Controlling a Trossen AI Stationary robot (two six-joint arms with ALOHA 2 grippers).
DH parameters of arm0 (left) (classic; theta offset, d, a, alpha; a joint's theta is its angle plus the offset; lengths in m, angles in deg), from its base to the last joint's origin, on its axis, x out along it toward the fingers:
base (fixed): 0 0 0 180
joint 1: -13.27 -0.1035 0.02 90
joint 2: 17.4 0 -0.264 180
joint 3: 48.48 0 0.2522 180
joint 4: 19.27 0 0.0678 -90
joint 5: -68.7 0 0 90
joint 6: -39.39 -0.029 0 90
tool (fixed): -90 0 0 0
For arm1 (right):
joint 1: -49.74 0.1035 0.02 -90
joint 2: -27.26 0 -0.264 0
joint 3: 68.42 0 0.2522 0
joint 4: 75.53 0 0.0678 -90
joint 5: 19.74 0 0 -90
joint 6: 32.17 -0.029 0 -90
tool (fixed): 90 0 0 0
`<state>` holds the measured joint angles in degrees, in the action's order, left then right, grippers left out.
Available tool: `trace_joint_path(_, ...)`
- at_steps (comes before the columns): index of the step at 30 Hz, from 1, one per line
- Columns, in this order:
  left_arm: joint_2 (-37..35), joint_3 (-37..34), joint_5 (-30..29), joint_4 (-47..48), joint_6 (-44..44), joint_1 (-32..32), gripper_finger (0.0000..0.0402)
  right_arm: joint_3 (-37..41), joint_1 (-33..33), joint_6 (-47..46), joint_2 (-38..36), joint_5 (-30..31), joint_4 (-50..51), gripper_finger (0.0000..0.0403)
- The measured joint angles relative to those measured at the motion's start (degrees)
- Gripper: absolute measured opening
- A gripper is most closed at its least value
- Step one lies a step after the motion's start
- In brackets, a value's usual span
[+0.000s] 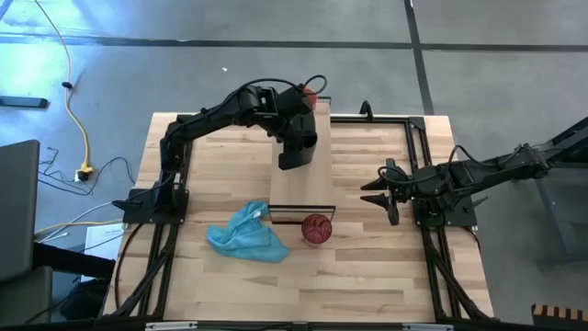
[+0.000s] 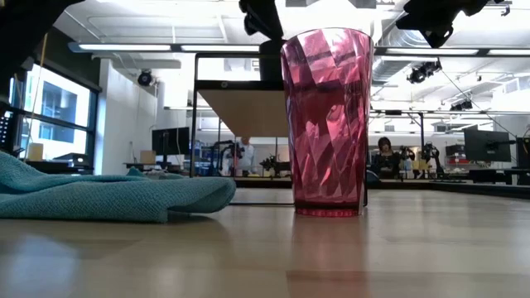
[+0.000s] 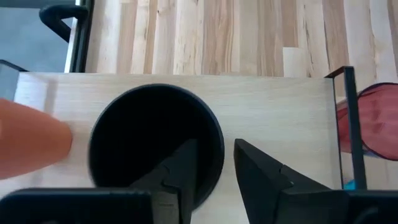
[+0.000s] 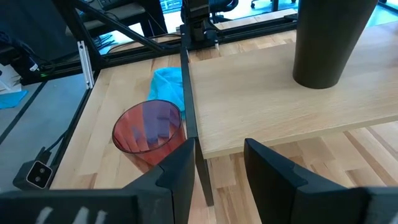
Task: Stack small to large cups/mugs on shelf
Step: Put the red cup on the shelf
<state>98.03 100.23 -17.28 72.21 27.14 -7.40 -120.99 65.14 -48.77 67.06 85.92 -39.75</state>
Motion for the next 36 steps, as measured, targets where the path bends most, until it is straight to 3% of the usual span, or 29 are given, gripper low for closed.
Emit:
trace_joint_path(22,-15.0,0.0,-1.4,2.3,4.1,0.7,0.0097,0.0,0.0,-1.7,0.0,-0.3,-0.1,0.013)
trace_joint_path(30,-22.2,0.0,5.3,10.5,9.4,5.8,0.0097,0.0,1.0,-4.3,2.6,-8.4,-9.8,0.013)
trace_joint_path(36,-26.8,-0.9,6.9,12.4,14.5,14.4,0.0097,0.0,3.8,-4.4,10.1,-11.5,-18.8,0.013)
